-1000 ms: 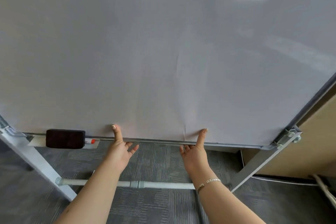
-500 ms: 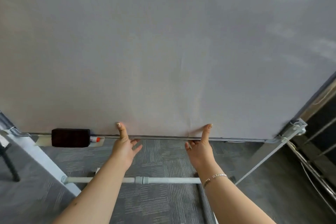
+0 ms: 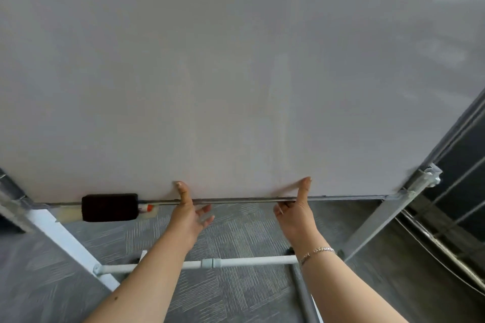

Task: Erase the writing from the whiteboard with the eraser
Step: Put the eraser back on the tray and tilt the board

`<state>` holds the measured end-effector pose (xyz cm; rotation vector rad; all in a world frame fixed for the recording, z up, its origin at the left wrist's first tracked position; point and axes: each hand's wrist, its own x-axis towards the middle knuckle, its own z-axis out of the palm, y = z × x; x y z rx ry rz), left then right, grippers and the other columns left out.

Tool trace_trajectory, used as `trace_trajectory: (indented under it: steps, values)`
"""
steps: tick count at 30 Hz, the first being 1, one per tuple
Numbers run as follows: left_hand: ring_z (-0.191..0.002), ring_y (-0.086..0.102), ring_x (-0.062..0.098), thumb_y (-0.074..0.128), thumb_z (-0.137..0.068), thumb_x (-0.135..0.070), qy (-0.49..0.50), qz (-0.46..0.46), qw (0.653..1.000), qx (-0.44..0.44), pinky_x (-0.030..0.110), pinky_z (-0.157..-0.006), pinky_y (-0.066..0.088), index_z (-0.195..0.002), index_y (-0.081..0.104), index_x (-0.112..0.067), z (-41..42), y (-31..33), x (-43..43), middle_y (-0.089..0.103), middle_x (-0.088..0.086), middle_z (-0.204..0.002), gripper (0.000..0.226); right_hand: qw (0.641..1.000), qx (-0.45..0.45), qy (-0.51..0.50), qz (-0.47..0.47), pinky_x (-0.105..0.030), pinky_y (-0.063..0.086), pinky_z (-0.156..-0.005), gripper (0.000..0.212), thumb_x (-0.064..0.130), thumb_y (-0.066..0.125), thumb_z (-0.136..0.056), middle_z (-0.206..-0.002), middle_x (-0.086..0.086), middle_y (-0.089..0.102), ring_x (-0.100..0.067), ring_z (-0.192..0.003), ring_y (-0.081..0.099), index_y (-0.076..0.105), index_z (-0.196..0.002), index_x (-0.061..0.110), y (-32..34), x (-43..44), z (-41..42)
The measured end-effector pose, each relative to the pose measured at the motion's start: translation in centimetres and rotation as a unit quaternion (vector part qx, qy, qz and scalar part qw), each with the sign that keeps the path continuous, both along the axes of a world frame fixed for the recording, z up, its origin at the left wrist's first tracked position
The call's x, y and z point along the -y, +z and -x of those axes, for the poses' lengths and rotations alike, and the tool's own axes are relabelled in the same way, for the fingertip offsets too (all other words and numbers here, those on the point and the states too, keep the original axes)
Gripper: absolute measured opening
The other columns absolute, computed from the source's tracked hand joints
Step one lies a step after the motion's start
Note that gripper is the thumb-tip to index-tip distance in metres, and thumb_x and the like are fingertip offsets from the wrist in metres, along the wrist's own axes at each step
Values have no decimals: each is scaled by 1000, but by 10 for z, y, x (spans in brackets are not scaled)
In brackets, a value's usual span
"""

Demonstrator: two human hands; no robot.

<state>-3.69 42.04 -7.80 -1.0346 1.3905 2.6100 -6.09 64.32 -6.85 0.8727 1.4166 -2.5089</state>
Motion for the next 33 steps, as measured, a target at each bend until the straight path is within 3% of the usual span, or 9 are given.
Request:
trace_trajectory:
  steps: [2,4,7,10,15,20,24,29,33]
  values:
    - [-94,60,26,39,-56,-88,-10,-6,1000,5,48,-78,55,-118,54,-20,5,-2,-24,54,13,-135,93,1000,0,-10,0,-36,50,-102,79,78,49,-82,-127,-14,62,-27,-132,55,57,-123,12,2,-25,-3]
    - [-93,59,25,40,-54,-89,-27,-9,1000,10,45,-73,54,-130,50,-17,11,-3,-55,55,13,-135,105,1000,1,-21,0,-39,45,-112,85,78,47,-83,-140,-14,57,-29,-137,50,55,-134,10,3,-57,-6]
    - [-93,59,25,40,-55,-87,-49,-9,999,16,45,-78,54,-134,48,-15,19,-2,-94,58,9,-123,106,999,-7,-32,-1,-38,48,-106,76,78,47,-81,-119,-10,67,-29,-129,57,61,-117,12,2,-97,-8]
    - [-95,60,26,41,-57,-86,-72,-9,997,25,46,-79,55,-130,46,-15,29,-1,-132,59,6,-107,101,998,-4,-57,-3,-36,51,-99,91,80,51,-71,-115,-13,65,-26,-115,62,59,-125,8,0,-135,-9]
    - [-96,63,26,42,-56,-89,-98,0,995,26,43,-69,56,-127,45,-18,49,-2,-197,54,11,-132,100,996,0,-84,-4,-33,54,-90,88,81,53,-67,-116,-9,65,-23,-110,63,58,-123,13,-3,-202,-8]
    - [-97,63,26,41,-61,-86,-138,0,990,16,46,-81,59,-146,37,-19,70,-2,-258,44,15,-149,108,991,-8,-131,12,-32,52,-85,77,77,57,-67,-110,-7,66,-22,-103,63,61,-112,15,-7,-263,-2]
    - [-95,66,25,43,-56,-89,-167,7,986,8,46,-87,58,-146,38,-18,88,-6,-311,46,15,-144,115,984,-1,-176,32,-38,52,-102,96,81,69,-54,-128,-6,67,-29,-122,63,61,-125,16,-13,-311,3]
    - [-93,70,26,43,-49,-93,-206,13,978,4,50,-103,51,-143,42,-21,116,-13,-366,69,5,-100,119,975,-17,-216,37,-30,50,-81,90,77,59,-65,-122,-5,67,-24,-106,62,58,-132,16,-12,-359,12]
    - [-110,67,30,40,-66,-87,-255,11,967,9,50,-107,48,-142,42,-23,141,-8,-409,66,5,-113,100,968,-23,-249,32,-31,49,-78,88,77,57,-67,-128,-4,65,-21,-101,62,57,-132,19,-10,-392,23]
